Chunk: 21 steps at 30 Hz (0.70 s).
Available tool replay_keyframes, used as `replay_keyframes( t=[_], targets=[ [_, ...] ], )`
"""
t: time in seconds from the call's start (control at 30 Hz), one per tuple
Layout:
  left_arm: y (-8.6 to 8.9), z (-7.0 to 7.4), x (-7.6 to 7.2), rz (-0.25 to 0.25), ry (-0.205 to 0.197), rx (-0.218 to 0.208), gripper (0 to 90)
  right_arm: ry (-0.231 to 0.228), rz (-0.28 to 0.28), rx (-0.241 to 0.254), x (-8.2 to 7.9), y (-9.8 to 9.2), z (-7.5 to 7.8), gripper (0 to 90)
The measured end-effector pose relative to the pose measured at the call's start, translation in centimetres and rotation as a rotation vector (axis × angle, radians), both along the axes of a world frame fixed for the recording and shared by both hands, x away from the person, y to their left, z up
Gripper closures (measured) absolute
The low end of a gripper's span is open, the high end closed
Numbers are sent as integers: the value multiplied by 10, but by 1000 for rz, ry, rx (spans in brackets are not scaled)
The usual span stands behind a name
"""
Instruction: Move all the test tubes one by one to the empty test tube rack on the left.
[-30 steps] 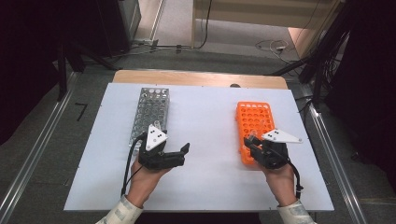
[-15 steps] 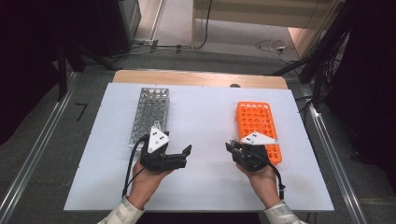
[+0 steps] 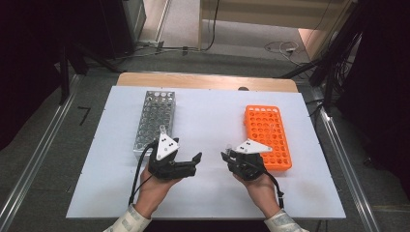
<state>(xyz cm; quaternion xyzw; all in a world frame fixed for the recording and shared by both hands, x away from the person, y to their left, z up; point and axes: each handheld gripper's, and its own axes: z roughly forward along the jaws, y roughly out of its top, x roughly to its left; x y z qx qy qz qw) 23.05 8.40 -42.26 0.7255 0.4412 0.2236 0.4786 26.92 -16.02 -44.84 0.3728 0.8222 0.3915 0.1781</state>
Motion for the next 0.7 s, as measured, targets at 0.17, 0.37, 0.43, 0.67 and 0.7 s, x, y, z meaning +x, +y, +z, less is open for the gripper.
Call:
replay_keyframes(
  t=[0.17, 0.37, 0.43, 0.67, 0.7],
  targets=[
    [-5, 1, 0, -17, -6, -8, 155, 5, 22, -11, 0, 8, -5, 728],
    [-13, 0, -2, -71, 0, -14, 213, -4, 51, -15, -3, 17, -5, 728],
    [-16, -1, -3, -88, 4, -21, 237, -5, 58, -14, -4, 21, -4, 728],
    [-28, -4, -3, -137, 1, -36, 379, -10, 94, -23, -8, 33, -5, 728],
    [-29, -4, -2, -149, 1, -32, 406, -5, 96, -23, -8, 35, -6, 728]
  ],
)
